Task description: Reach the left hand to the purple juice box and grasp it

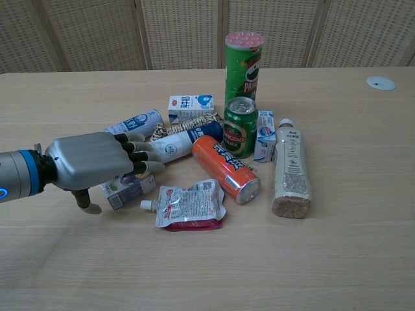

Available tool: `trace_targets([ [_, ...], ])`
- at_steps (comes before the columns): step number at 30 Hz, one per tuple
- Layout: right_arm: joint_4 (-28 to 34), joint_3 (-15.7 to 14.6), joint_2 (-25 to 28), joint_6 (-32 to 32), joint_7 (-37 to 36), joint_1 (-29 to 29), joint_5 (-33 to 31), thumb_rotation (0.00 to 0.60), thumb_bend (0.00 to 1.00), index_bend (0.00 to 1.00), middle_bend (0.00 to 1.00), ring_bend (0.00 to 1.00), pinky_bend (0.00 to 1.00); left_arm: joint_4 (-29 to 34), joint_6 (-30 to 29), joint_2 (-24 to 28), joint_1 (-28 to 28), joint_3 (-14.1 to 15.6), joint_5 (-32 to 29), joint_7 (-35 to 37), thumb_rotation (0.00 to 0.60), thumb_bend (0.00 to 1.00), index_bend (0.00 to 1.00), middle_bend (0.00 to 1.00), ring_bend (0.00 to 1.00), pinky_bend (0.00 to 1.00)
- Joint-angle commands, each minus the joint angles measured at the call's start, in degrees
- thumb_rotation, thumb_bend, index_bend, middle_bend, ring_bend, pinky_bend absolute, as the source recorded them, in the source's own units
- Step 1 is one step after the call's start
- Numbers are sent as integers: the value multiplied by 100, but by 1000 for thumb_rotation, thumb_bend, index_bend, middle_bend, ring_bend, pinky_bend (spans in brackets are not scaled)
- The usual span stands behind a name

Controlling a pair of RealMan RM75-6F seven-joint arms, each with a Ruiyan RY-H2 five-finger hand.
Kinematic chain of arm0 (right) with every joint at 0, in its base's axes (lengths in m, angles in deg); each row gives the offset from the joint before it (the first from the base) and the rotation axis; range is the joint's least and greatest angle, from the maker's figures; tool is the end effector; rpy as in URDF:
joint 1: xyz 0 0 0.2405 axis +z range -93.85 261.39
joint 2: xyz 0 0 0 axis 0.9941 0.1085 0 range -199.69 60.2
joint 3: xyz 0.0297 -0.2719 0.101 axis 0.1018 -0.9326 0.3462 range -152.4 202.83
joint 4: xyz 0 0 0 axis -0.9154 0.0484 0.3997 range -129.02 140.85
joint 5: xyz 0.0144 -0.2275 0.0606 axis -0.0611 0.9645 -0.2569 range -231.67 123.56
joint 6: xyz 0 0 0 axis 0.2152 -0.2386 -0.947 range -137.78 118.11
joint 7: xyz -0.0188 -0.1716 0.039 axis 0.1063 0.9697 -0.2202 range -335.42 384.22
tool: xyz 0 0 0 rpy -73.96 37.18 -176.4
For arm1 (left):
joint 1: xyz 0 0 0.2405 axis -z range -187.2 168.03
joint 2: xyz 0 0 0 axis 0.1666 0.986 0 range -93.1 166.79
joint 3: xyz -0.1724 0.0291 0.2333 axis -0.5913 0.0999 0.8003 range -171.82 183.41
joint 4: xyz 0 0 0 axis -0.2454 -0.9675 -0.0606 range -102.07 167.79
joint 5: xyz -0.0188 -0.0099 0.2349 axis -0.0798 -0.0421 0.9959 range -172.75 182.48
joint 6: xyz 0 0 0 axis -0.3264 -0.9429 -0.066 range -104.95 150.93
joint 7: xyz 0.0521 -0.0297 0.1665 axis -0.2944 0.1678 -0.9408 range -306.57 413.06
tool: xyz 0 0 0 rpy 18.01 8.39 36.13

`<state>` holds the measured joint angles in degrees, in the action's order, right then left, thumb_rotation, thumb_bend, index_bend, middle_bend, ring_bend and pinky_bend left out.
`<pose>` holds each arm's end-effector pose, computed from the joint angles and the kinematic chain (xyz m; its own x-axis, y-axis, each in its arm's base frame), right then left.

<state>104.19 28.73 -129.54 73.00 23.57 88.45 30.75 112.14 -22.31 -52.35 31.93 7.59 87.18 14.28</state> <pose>-0.3407 -0.2189 0.1635 0.3535 -0.0338 0.9348 -0.9353 0.0063 0.3539 -0.2092 0.3370 -0.1089 0.9100 0.0486 0.4118 0.3081 -0.7439 -0.5931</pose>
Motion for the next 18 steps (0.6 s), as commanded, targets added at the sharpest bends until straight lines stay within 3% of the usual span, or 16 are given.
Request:
trace_targets([
  [1,1,0,6,4,-15,-3,3,580,0,0,0,0,0,-62,-3,-104,13,-7,-60,-47,600,0,0,0,0,0],
  [5,-3,7,12,1,-44,-2,-8,582,0,0,0,0,0,-157,-74,-208,19,21,-30,-119,600,0,2,0,0,0],
  [7,-4,10,16,-1,-67,-1,-9,581,0,0,0,0,0,-194,-121,-243,18,33,-3,-117,600,0,78,15,0,0],
  [10,-3,11,23,5,-88,-3,-3,580,0,0,0,0,0,-325,-324,-304,2,68,184,-99,600,0,364,240,57,80],
  [12,0,12,27,10,-103,-6,-1,581,0,0,0,0,0,-391,-401,-326,-21,84,230,-58,600,0,512,392,177,208],
  [18,5,8,21,7,-83,-4,6,581,0,0,0,0,0,-471,-589,-298,-59,114,356,-13,600,0,661,546,332,356],
])
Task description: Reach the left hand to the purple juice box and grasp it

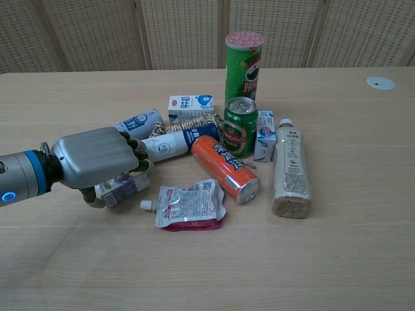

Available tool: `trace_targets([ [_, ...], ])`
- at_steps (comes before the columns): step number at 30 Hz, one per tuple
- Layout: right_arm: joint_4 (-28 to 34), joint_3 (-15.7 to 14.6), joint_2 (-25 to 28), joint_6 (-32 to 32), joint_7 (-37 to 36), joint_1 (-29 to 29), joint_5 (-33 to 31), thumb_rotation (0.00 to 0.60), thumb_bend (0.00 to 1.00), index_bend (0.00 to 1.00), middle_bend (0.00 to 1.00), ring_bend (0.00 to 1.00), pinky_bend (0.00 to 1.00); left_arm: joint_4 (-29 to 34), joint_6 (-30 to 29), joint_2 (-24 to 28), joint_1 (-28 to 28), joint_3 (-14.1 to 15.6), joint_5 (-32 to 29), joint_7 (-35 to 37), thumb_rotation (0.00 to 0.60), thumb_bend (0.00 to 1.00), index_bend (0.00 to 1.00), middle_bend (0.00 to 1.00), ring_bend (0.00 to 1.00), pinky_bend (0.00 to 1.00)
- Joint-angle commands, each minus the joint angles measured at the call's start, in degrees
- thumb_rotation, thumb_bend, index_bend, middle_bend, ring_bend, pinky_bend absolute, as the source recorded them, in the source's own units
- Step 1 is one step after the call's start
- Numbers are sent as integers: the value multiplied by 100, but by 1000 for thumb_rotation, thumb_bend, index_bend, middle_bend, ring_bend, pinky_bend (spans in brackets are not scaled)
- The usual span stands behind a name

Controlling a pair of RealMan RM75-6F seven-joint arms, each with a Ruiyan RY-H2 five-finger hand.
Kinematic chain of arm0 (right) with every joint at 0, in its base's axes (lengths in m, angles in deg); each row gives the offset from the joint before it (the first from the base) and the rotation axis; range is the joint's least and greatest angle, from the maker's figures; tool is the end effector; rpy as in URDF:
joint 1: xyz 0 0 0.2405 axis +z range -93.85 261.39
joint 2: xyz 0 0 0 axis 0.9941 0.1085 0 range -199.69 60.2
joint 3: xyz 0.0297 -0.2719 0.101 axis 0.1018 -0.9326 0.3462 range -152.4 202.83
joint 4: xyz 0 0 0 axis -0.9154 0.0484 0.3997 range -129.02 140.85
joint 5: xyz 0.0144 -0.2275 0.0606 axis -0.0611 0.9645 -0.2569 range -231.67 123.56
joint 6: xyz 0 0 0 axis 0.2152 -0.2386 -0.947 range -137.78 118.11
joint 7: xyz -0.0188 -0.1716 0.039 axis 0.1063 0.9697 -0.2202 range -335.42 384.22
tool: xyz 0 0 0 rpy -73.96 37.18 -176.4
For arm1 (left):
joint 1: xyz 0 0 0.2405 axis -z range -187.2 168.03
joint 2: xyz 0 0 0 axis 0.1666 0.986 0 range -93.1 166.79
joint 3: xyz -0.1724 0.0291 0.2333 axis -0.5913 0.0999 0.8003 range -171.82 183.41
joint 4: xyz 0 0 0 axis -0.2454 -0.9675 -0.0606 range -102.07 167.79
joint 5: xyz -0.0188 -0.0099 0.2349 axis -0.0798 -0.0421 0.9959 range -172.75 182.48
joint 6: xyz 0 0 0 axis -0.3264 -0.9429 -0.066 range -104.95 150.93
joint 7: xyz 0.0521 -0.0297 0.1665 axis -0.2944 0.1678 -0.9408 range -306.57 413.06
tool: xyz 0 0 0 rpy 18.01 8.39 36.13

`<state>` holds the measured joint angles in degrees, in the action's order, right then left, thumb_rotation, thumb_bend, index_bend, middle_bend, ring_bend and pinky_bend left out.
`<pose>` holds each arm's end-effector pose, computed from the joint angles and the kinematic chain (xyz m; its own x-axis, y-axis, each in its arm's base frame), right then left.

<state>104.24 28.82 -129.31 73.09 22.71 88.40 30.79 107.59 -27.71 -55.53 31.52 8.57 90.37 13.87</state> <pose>-0.3406 -0.2190 0.1653 0.3423 -0.0307 0.9391 -0.9394 0.0066 0.3427 -0.2066 0.3399 -0.1146 0.9043 -0.0491 0.4240 0.2610 -0.7223 -0.6404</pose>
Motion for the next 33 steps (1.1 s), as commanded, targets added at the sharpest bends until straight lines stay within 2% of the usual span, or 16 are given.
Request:
trace_targets([
  [1,2,-3,-4,-4,4,1,2,581,0,0,0,0,0,-13,-65,35,-22,19,48,38,600,0,665,550,337,361],
  [5,5,-5,-3,-10,12,2,0,581,0,0,0,0,0,125,-170,137,-44,-8,77,154,600,0,659,545,338,362],
  [11,-5,-5,-11,-28,11,6,-16,585,0,0,0,0,0,976,-540,691,-14,-203,251,294,600,0,639,523,338,361],
  [17,22,-12,-2,-25,18,3,-4,580,0,0,0,0,0,2278,-829,1732,131,-736,198,-74,600,0,630,509,338,357],
  [24,49,-24,4,-26,36,0,9,581,0,0,0,0,0,3783,-994,3089,252,-1472,-287,-725,600,0,637,513,337,354],
  [28,74,-39,-5,-21,77,1,44,579,0,0,0,0,0,4173,-1045,3557,320,-1755,-474,-793,600,0,637,514,338,354],
  [33,101,-50,-14,-3,132,-6,68,584,0,0,0,0,0,4225,-995,3736,368,-1802,-619,-762,600,0,637,511,337,351],
])
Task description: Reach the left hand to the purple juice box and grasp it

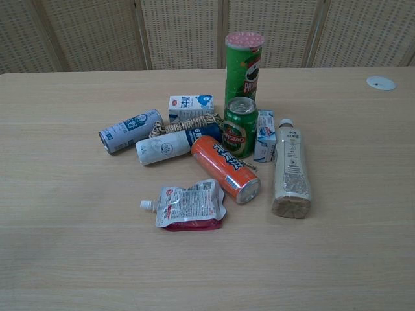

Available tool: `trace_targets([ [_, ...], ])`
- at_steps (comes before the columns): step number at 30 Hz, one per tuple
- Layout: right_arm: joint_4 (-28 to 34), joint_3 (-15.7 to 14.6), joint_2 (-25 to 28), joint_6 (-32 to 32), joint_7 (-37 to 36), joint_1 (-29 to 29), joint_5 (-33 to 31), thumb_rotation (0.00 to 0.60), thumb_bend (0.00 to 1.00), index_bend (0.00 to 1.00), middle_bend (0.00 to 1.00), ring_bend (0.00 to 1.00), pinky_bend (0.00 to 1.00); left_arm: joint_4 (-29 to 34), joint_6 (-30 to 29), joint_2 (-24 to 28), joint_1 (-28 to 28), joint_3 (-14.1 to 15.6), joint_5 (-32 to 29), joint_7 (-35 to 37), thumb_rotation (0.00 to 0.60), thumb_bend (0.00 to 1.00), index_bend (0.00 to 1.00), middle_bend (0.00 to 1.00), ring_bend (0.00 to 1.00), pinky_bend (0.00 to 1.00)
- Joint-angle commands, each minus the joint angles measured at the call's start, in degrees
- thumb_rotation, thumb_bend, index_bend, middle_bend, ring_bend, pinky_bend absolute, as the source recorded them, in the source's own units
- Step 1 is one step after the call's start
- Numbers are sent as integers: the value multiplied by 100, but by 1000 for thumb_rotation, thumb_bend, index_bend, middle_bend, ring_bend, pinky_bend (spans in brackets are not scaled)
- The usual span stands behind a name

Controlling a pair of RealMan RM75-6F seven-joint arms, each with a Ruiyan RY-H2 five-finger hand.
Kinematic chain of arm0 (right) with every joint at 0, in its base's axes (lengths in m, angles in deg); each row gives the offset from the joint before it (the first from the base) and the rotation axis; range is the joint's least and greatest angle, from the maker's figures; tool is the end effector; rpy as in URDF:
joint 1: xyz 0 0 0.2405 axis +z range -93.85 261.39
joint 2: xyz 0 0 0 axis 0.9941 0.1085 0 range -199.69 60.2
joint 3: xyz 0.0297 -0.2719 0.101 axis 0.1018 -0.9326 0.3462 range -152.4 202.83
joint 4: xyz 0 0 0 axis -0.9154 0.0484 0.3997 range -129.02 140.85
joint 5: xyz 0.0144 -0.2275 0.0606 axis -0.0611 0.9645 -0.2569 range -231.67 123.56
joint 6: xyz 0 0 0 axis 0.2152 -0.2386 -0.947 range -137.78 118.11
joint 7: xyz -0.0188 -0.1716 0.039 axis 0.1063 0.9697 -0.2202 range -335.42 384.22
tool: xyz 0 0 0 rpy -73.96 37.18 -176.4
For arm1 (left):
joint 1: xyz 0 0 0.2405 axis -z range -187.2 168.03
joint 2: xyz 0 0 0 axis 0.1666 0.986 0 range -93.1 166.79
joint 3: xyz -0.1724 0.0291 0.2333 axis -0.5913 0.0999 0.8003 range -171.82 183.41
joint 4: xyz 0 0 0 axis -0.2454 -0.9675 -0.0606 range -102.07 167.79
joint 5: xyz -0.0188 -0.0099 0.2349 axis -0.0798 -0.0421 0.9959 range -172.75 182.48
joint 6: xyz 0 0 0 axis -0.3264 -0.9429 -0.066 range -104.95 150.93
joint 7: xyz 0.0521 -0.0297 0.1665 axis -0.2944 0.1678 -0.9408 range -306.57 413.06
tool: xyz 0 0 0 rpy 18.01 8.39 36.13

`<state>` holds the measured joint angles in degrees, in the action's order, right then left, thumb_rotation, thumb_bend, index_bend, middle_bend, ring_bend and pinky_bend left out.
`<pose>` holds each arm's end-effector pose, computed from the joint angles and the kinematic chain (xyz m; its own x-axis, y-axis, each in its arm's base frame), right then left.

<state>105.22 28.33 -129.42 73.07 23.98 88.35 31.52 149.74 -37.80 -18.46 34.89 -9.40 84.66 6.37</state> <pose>-0.3356 -0.2163 0.1605 0.3473 -0.0416 0.9368 -0.9377 -0.0060 0.3473 -0.0433 0.3584 0.1323 0.7178 -0.3909 0.5762 0.3255 -0.5432 -0.7739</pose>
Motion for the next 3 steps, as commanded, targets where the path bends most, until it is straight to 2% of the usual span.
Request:
trace_targets([
  [1,1,2,-4,-7,6,1,-13,581,0,0,0,0,0,-3,23,20,35,13,-56,-14,600,0,636,511,338,350],
  [3,-13,9,-6,-20,3,5,-40,581,0,0,0,0,0,-50,36,-28,48,59,-56,-15,600,0,636,510,338,348],
])
